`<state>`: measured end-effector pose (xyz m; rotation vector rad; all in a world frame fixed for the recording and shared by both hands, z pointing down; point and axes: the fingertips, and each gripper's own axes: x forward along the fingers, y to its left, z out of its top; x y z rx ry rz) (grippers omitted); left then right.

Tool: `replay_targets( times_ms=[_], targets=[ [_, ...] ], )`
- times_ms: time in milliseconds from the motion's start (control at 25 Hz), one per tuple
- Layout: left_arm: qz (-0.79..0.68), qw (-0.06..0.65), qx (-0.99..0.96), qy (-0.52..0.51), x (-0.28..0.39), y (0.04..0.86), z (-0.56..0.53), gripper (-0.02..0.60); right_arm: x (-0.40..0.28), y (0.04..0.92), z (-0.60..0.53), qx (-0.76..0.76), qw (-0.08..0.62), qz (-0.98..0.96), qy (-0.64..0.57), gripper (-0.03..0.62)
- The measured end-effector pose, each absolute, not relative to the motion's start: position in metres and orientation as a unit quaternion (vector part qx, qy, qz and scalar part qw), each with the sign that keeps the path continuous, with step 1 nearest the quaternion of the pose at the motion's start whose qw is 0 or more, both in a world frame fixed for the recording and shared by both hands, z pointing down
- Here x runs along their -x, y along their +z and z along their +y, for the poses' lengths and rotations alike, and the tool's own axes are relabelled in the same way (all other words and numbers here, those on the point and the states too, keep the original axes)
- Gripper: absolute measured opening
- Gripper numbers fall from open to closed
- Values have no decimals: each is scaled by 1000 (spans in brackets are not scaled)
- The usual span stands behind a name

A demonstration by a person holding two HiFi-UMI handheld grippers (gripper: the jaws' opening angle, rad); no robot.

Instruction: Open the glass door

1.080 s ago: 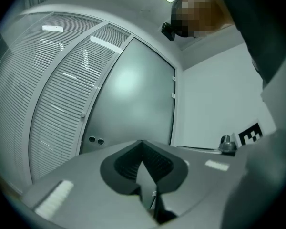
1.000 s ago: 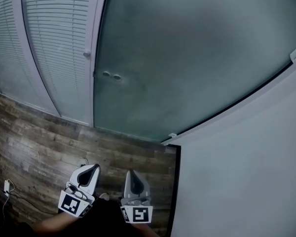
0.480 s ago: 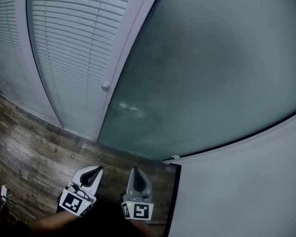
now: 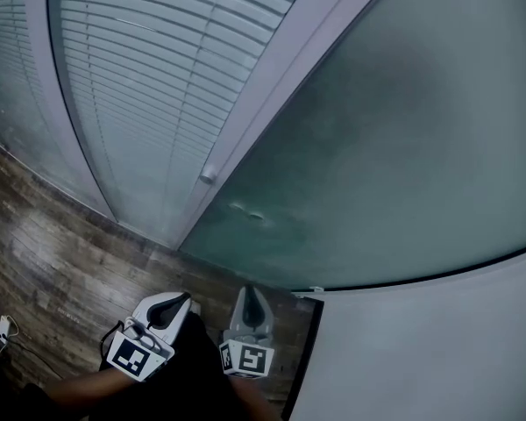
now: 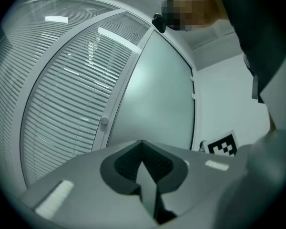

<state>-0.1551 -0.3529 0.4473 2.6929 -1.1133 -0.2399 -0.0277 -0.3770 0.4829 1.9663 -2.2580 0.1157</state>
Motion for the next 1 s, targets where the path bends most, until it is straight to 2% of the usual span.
replay_targets(
  times_ms=[120,280,1000],
  targets=[
    [-381,123,-911,-99,169,426,-371,0,32,472,-411,-653,86,-751,42,21],
    [-394,97,-906,-116,175,398,-385,0,24,467,-450,-651,97,-752,44,35],
    [-459,87,-881,-79,174,414,-442,0,31,555,-553,-603,130,-780,105,89]
  ],
)
